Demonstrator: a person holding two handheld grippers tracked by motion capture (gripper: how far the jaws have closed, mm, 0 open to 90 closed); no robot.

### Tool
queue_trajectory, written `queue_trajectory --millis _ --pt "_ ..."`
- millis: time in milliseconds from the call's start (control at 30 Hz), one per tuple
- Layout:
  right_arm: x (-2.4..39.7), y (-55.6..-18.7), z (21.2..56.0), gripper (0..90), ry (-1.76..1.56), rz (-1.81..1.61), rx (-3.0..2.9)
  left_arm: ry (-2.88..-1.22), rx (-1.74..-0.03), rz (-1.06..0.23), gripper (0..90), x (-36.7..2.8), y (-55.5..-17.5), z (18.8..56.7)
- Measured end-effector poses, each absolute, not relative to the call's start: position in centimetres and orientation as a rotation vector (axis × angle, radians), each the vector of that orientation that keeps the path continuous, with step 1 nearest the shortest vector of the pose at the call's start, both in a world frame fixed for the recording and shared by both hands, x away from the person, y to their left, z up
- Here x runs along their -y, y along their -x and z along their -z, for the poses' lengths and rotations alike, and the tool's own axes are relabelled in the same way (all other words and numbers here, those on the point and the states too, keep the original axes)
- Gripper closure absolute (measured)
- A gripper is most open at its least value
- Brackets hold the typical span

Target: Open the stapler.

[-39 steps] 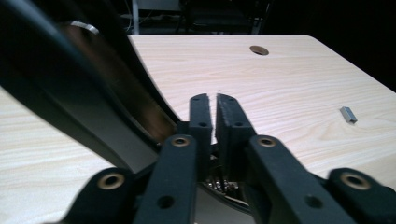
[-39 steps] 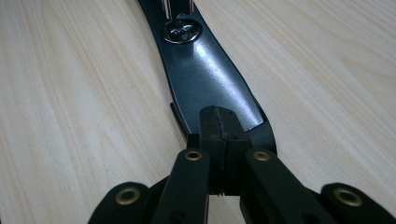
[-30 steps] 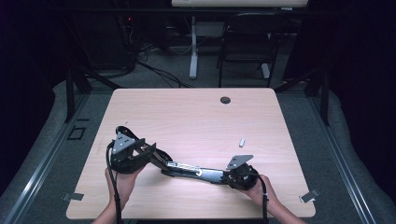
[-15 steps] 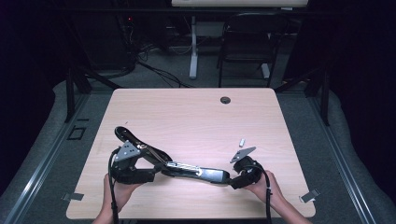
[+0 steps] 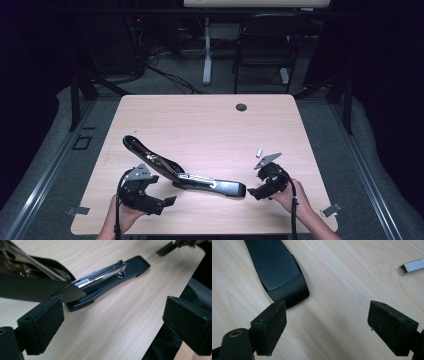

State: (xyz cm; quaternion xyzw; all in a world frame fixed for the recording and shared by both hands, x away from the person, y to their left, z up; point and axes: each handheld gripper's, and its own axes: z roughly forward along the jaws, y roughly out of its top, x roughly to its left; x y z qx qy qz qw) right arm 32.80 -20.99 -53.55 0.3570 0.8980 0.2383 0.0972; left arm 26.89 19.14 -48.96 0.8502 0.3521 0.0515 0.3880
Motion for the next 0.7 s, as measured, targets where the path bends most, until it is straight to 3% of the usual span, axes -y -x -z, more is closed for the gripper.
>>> queue_trajectory --millis 700 --pt "22.9 -34.5 53.3 10.0 -1.208 -0.692 -2.634 -2.195 -1.046 -0.102 0.0 -22.9 -28.4 51.0"
